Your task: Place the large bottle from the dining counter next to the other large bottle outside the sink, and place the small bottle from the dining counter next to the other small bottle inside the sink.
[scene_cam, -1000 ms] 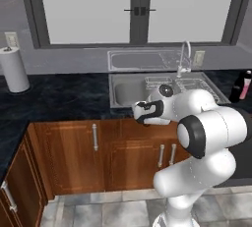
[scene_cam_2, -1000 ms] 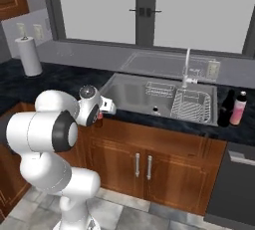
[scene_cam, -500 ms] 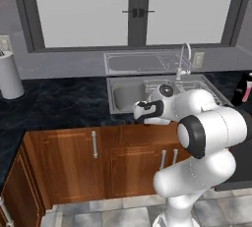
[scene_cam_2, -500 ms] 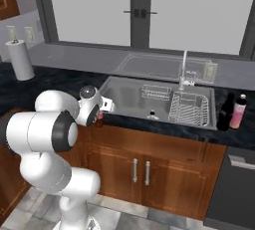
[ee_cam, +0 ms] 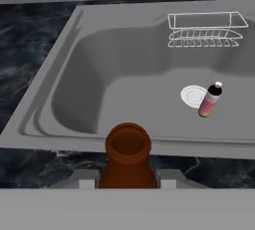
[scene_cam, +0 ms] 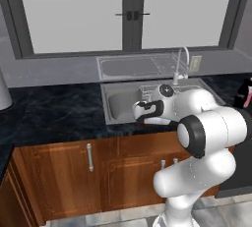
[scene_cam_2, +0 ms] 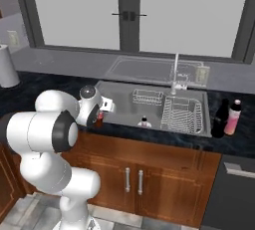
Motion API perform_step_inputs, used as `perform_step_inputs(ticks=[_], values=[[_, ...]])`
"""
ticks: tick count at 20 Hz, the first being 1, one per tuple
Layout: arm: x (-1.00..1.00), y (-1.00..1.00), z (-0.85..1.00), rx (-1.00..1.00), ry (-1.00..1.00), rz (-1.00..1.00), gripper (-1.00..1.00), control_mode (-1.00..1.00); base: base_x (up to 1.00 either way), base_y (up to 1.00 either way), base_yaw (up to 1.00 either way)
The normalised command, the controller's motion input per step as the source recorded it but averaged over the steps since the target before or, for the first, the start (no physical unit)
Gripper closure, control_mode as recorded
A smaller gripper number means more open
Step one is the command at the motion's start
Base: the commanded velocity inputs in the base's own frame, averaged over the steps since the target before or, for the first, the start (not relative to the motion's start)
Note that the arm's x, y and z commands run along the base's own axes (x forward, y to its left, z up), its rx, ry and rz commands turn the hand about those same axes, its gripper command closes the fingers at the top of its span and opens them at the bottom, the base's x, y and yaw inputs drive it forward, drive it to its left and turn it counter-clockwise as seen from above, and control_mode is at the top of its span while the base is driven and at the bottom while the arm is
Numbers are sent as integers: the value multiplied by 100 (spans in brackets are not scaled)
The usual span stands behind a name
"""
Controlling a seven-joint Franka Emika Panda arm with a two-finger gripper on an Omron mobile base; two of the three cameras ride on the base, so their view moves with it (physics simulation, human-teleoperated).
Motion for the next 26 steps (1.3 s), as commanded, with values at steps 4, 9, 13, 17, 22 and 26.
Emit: perform_step_inputs(ticks=[4, 9, 13, 17, 22, 26], values=[[0, 0, 0, 0, 0, 0, 100, 100, 34, 3, -7], [0, 0, 0, 0, 0, 0, 100, 100, 32, 6, -6], [0, 0, 0, 0, 0, 0, 100, 100, 29, 6, -6], [0, 0, 0, 0, 0, 0, 100, 100, 33, 11, -5], [0, 0, 0, 0, 0, 0, 100, 100, 36, 10, -5], [0, 0, 0, 0, 0, 0, 100, 100, 43, 10, -5]])
